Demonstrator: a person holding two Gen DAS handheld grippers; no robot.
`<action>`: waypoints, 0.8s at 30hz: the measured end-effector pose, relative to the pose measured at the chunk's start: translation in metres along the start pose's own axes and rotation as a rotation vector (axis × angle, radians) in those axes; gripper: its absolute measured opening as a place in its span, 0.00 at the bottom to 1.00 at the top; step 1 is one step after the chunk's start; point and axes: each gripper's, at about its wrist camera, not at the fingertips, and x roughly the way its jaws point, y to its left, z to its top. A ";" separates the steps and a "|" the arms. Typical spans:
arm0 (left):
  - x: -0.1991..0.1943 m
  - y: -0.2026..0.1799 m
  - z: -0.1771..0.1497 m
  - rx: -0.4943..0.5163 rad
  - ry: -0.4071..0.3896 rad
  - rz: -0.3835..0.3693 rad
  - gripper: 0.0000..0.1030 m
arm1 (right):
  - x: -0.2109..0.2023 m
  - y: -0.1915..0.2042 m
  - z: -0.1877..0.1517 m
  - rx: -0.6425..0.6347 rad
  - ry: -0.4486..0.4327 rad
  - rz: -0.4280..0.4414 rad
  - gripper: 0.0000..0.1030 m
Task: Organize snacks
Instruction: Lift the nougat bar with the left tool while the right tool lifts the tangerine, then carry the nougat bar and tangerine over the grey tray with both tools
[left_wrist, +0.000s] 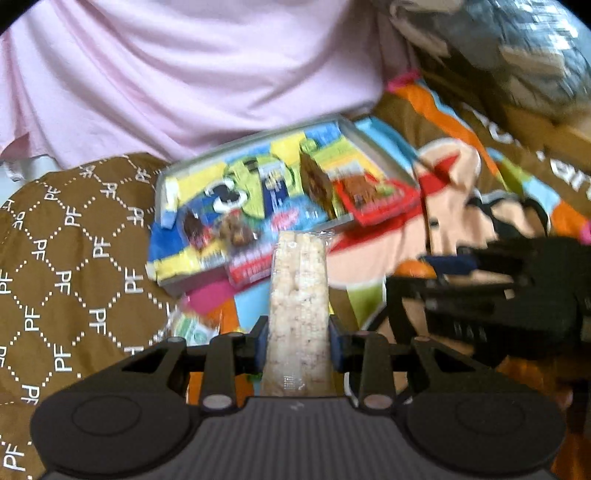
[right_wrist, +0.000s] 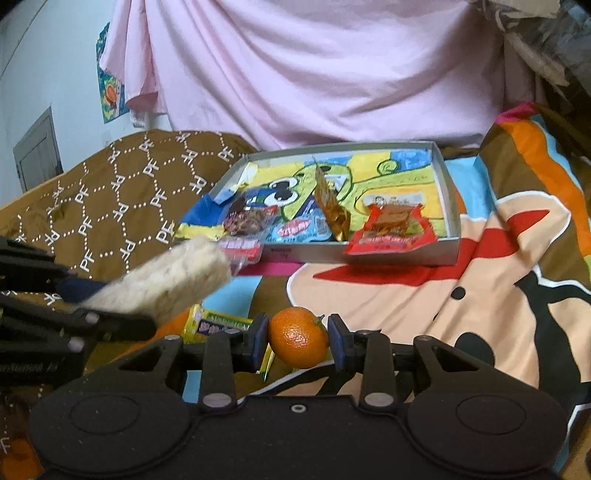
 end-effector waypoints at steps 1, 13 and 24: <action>0.001 0.001 0.004 -0.017 -0.013 0.001 0.34 | -0.001 -0.001 0.001 0.003 -0.009 -0.004 0.35; 0.029 0.014 0.050 -0.168 -0.152 0.025 0.34 | -0.006 -0.025 0.035 0.036 -0.196 -0.078 0.35; 0.095 0.025 0.093 -0.244 -0.198 0.024 0.34 | 0.053 -0.067 0.072 0.073 -0.269 -0.129 0.35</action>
